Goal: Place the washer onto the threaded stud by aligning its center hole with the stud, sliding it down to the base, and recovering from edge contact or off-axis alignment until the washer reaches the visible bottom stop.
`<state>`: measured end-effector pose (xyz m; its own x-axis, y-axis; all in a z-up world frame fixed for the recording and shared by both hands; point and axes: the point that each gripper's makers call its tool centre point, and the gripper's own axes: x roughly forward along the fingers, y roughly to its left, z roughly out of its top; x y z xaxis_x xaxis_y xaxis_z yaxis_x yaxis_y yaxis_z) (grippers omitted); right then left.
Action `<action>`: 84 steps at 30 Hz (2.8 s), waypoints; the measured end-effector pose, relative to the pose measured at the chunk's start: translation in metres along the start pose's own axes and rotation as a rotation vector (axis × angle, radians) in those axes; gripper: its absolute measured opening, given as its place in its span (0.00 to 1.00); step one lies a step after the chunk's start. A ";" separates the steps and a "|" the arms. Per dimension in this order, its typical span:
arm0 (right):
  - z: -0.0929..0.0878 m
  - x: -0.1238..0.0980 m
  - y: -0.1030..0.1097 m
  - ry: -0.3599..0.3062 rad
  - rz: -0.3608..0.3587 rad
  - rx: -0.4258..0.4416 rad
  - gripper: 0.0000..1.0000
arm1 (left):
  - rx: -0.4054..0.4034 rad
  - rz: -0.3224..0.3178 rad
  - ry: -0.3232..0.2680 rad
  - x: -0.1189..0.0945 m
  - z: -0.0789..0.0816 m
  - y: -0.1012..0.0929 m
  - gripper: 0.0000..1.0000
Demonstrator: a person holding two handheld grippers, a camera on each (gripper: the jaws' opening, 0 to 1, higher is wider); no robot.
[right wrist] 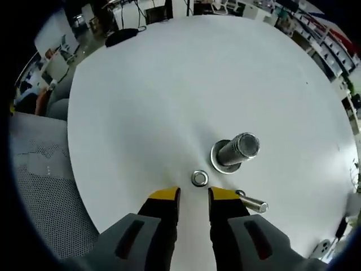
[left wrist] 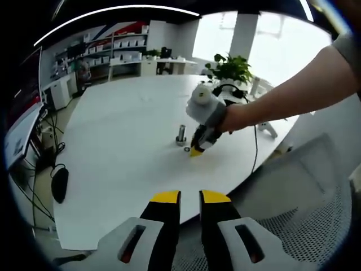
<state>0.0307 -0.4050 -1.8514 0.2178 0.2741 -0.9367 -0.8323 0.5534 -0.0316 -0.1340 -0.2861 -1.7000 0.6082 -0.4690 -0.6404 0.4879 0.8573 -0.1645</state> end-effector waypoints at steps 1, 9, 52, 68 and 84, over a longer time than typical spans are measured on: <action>0.001 0.001 0.001 -0.001 0.020 0.034 0.23 | -0.001 -0.001 -0.001 0.000 0.000 0.000 0.11; 0.006 0.002 0.000 -0.015 0.022 -0.004 0.22 | -0.001 0.000 -0.003 0.001 0.001 0.000 0.11; 0.011 -0.033 -0.010 -0.093 -0.020 -0.085 0.13 | 0.008 -0.011 -0.002 0.001 0.001 -0.002 0.11; 0.024 -0.079 -0.053 -0.159 -0.146 -0.100 0.13 | 0.016 -0.016 -0.012 0.000 0.003 -0.003 0.10; 0.006 -0.061 -0.051 -0.080 -0.113 -0.101 0.13 | 0.018 -0.019 -0.013 0.000 0.003 -0.004 0.10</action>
<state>0.0626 -0.4450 -1.7909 0.3494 0.2782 -0.8947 -0.8464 0.5032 -0.1741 -0.1336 -0.2901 -1.6970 0.6069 -0.4881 -0.6272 0.5103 0.8443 -0.1632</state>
